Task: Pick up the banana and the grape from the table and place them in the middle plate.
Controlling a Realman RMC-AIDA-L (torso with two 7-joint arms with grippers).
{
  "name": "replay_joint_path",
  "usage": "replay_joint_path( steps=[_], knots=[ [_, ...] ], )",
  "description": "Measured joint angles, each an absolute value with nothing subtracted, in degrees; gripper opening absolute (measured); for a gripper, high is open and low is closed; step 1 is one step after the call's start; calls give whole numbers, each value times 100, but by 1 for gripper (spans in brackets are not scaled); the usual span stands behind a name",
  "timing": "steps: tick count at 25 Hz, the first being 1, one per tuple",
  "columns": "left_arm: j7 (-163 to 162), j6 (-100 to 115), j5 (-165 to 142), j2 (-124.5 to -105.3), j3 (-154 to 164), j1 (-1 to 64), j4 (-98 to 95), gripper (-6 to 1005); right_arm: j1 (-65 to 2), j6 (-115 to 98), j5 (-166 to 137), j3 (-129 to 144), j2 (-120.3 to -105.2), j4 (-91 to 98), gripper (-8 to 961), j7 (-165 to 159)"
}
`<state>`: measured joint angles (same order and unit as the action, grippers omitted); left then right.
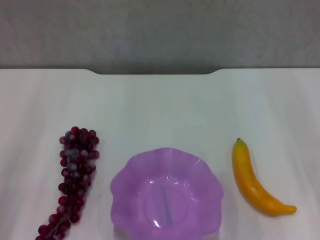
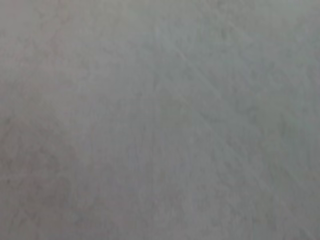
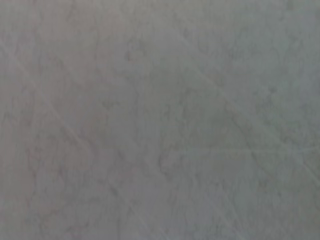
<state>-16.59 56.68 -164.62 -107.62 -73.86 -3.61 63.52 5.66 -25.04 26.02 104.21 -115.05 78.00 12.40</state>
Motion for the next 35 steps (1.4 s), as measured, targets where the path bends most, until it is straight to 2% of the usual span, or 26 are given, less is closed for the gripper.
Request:
replay_joint_path(
  steps=[18,27,35],
  knots=[
    [-1633,5535,-16463,-10751,-7357,-406,6511,875,553,-2420,2601,10397,-11496,7814,885,1240],
    [-1551,4647,-16471,-10588,-7272,-432,6954,874,585,-1923,2601,10374,-11496,7984,885,1244],
    [-1320,3913,-16471,-10588,-7287,-448,7318,874,591,-1275,2604,10273,-11503,8130,885,1255]
  ],
)
